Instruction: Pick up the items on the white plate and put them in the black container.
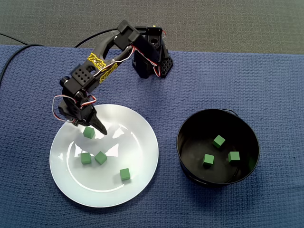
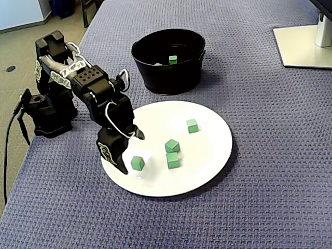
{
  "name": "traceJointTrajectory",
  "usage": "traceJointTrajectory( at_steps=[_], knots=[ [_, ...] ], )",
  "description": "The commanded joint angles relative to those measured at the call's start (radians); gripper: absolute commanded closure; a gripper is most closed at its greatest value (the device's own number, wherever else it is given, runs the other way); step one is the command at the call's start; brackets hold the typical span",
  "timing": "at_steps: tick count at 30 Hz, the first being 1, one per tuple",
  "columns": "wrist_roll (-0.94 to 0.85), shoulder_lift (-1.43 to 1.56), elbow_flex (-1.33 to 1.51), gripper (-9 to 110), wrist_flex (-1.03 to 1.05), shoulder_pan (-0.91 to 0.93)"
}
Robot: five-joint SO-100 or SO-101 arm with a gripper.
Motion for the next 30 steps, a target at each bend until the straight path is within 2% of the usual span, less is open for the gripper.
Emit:
traceJointTrajectory(
  at_steps=[1,3,5,13,22,24,27,30],
  knots=[
    [0.028,-0.018,-0.071,56,-0.031,-0.012],
    [0.029,-0.034,-0.075,59,-0.028,-0.015],
    [0.035,-0.043,-0.075,71,-0.028,-0.017],
    [0.074,-0.06,-0.057,100,-0.023,-0.031],
    [0.163,-0.026,-0.025,101,0.028,-0.058],
    [0.247,0.011,-0.041,101,0.051,-0.072],
    [0.387,0.14,-0.129,101,0.212,-0.094],
    [0.626,0.316,-0.273,101,0.293,-0.109]
  ],
)
